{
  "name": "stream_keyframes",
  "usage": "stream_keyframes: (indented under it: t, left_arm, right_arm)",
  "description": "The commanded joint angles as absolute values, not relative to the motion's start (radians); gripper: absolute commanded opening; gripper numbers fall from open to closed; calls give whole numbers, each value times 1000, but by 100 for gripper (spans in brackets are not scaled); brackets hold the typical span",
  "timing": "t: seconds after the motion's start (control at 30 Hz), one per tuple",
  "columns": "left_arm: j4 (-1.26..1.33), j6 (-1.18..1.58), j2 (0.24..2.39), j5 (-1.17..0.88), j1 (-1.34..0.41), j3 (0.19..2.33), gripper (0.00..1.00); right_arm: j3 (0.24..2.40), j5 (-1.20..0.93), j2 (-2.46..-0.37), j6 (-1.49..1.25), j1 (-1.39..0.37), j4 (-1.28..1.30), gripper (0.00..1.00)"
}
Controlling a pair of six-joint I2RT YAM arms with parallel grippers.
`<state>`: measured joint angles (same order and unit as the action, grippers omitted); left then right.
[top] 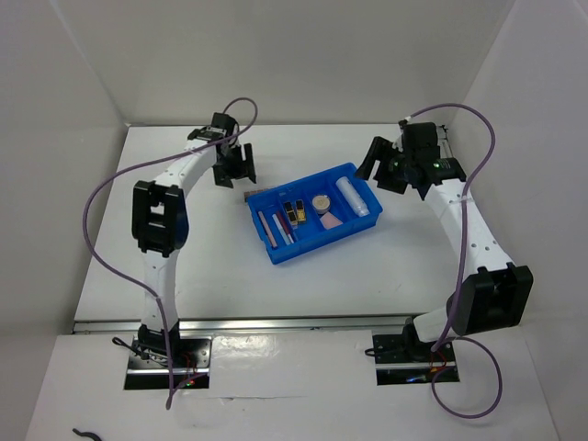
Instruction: Organize the makeup
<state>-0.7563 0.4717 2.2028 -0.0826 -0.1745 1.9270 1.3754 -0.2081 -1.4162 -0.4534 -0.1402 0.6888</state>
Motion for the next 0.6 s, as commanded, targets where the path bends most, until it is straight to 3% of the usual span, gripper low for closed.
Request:
stream_keyframes:
  t: [0.0,0.2,0.57]
  left_arm:
    - [-790,448,2270,-97,-210,2000,86]
    - [-880,437,2387,43,-261,2124,84]
    - [-951,437,2433,275,-247,2083,84]
  right_arm:
    - [1422,-190,-1419,-462,-155,660,80]
    - [1431,-181,-1428,-462,-155,660,80]
    - [1431,-172,-1428,-462,-155,660,80]
